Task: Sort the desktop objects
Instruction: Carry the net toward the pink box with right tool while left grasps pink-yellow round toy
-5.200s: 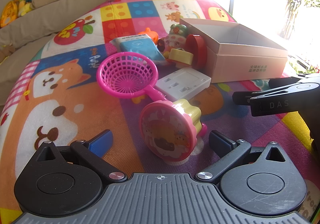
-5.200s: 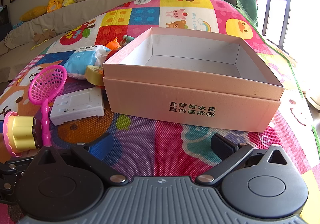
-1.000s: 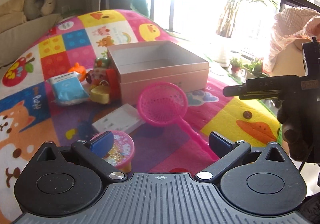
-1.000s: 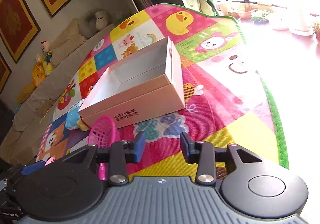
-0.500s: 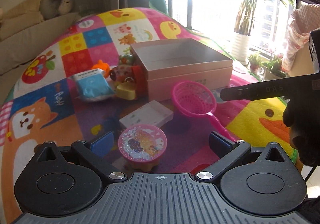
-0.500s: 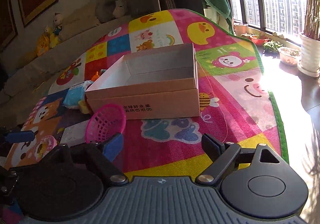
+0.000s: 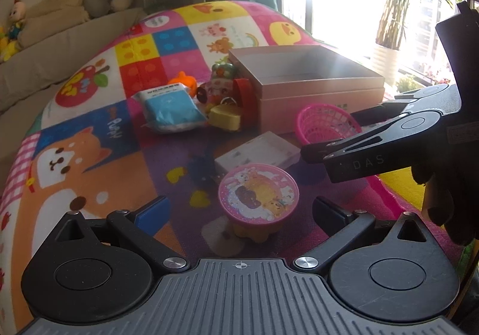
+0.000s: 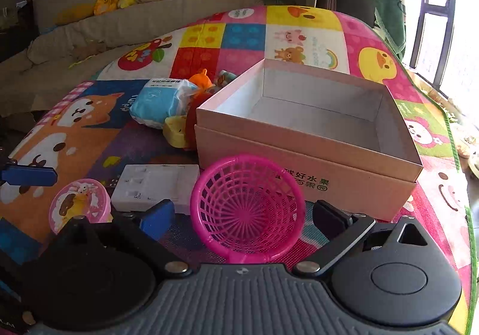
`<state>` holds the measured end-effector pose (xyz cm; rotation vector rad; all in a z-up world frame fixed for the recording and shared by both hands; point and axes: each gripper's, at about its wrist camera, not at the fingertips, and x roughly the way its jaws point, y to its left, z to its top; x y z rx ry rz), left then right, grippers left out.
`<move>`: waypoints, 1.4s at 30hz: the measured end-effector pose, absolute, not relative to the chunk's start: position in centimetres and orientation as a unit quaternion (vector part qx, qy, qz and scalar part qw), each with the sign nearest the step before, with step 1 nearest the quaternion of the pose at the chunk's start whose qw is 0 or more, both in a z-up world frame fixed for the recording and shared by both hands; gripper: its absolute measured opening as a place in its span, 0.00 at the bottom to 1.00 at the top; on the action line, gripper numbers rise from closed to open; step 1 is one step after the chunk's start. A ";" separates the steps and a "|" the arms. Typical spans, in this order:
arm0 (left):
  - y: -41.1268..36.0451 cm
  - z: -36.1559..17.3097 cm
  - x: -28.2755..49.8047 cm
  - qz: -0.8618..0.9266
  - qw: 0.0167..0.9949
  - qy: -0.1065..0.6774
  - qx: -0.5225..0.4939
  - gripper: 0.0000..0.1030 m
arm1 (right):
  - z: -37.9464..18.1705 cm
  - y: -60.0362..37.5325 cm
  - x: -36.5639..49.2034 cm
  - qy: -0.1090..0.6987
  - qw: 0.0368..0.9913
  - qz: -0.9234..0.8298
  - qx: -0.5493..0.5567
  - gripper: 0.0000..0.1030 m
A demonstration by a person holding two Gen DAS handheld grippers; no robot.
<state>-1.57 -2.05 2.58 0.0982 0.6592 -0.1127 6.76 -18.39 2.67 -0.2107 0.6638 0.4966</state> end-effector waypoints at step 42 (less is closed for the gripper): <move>-5.6 7.9 8.4 -0.092 0.967 0.227 0.065 0.95 | 9.8 -25.6 22.8 0.281 0.946 0.158 0.018 0.81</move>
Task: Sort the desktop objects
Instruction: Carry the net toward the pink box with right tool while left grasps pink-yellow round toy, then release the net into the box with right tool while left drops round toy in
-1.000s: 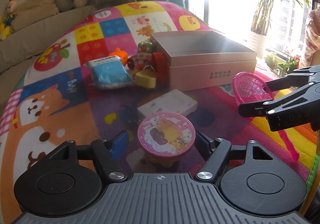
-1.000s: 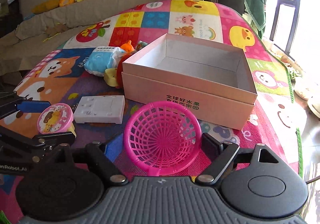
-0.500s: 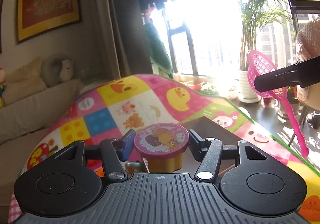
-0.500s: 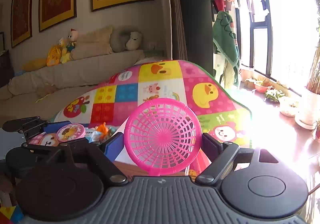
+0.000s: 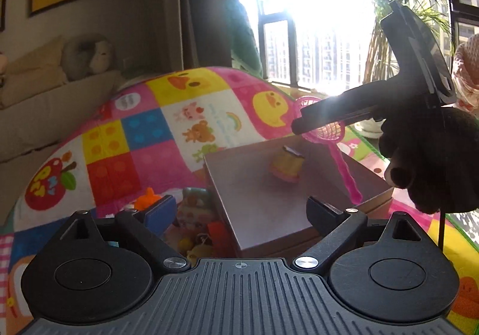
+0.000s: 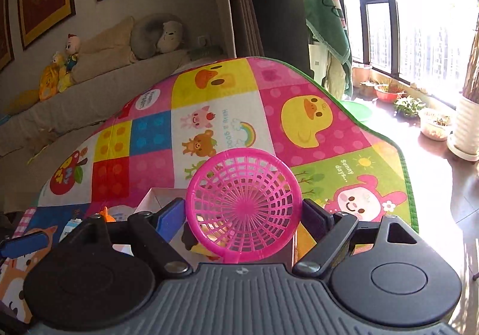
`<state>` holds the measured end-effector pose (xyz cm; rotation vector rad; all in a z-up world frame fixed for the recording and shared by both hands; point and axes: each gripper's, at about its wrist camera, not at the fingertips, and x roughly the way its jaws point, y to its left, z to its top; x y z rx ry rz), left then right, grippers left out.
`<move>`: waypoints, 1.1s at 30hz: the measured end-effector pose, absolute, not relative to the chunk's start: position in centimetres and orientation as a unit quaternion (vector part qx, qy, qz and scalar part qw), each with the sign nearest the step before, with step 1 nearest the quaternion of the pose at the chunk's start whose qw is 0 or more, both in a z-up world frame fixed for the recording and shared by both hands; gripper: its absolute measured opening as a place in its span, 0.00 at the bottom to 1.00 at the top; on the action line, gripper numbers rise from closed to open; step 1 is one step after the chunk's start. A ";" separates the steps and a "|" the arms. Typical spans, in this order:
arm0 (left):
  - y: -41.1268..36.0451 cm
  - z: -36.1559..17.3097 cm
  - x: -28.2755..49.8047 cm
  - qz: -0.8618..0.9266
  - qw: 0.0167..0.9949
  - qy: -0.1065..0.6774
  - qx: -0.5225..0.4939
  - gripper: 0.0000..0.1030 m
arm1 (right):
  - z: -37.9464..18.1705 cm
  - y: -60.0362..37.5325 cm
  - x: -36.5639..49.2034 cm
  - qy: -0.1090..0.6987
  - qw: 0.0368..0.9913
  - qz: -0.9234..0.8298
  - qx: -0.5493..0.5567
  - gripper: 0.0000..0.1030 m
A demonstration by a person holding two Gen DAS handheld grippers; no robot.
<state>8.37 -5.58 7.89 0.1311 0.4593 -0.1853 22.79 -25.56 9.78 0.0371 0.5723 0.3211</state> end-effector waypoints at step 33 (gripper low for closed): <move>5.5 2.3 0.4 0.066 0.945 0.321 -0.022 1.00 | 3.8 -16.7 5.5 0.326 0.891 0.306 -0.080 0.98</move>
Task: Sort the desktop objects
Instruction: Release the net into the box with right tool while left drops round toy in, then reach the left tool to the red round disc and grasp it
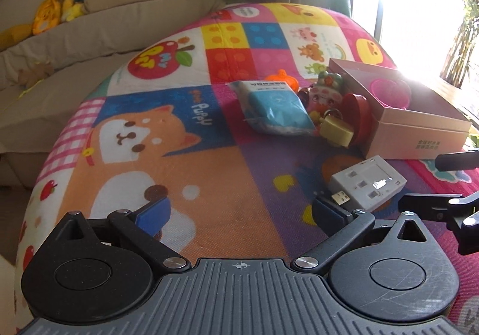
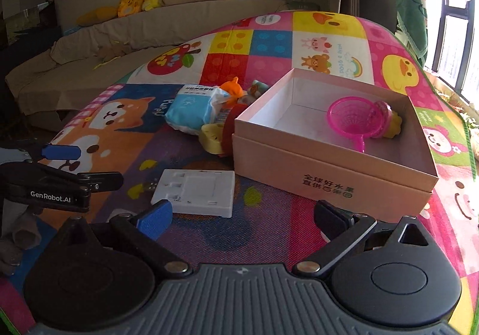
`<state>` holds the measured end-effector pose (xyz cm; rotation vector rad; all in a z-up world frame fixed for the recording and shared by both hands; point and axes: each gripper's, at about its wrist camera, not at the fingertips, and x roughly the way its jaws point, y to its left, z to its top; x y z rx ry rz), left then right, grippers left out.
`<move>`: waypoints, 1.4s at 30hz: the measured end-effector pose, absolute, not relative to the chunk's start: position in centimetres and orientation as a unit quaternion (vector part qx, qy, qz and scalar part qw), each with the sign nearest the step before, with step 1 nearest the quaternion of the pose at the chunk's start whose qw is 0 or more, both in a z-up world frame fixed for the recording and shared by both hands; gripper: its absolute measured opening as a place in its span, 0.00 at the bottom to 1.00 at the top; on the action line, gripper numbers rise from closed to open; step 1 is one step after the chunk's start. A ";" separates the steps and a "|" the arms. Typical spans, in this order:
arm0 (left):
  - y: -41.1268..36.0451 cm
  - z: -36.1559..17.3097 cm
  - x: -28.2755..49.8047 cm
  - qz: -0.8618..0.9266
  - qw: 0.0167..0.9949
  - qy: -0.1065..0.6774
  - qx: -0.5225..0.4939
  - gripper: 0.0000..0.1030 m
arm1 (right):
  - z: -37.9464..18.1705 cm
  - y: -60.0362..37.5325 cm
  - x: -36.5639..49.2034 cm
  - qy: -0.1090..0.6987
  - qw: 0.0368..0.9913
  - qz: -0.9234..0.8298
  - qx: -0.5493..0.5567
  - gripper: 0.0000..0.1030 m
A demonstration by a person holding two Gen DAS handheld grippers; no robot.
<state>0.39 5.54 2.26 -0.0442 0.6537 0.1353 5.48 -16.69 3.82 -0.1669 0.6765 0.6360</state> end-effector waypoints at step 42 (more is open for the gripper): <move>-0.3 0.9 11.6 -0.044 0.953 0.289 0.079 0.62 | 0.8 -29.6 7.2 0.345 0.925 0.147 0.067 0.98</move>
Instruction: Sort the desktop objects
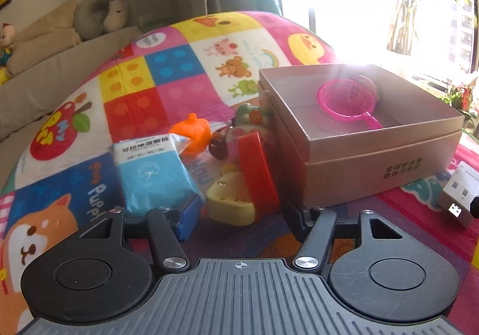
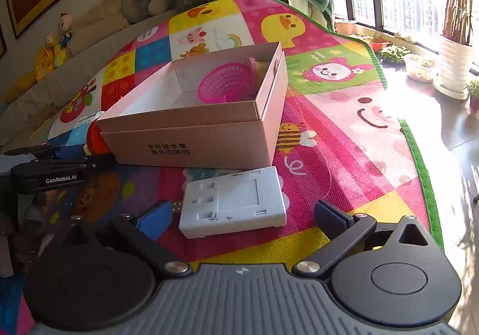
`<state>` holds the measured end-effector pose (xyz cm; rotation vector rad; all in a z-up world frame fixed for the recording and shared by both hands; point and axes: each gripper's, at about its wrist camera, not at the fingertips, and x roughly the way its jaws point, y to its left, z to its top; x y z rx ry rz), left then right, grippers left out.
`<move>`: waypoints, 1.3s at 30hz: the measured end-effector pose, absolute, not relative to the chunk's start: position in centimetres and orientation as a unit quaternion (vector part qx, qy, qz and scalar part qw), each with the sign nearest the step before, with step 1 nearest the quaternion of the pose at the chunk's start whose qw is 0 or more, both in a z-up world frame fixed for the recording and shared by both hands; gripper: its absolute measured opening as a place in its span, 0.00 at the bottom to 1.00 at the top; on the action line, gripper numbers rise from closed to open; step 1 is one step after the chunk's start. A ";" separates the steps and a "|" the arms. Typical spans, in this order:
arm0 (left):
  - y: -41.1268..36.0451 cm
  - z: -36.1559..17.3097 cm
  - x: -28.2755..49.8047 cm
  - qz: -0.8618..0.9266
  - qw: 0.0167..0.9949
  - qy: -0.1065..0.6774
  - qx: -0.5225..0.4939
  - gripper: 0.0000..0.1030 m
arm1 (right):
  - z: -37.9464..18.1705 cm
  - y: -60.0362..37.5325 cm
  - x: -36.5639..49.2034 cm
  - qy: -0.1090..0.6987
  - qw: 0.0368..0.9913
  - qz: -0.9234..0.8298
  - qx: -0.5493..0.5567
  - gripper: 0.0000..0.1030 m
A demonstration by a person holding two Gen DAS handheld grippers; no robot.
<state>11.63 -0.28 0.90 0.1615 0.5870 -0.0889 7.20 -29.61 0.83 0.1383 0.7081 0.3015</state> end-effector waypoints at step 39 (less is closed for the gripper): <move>0.6 2.0 7.2 0.031 0.954 0.294 0.056 0.89 | 0.8 -28.2 7.1 0.355 0.926 0.128 0.026 1.00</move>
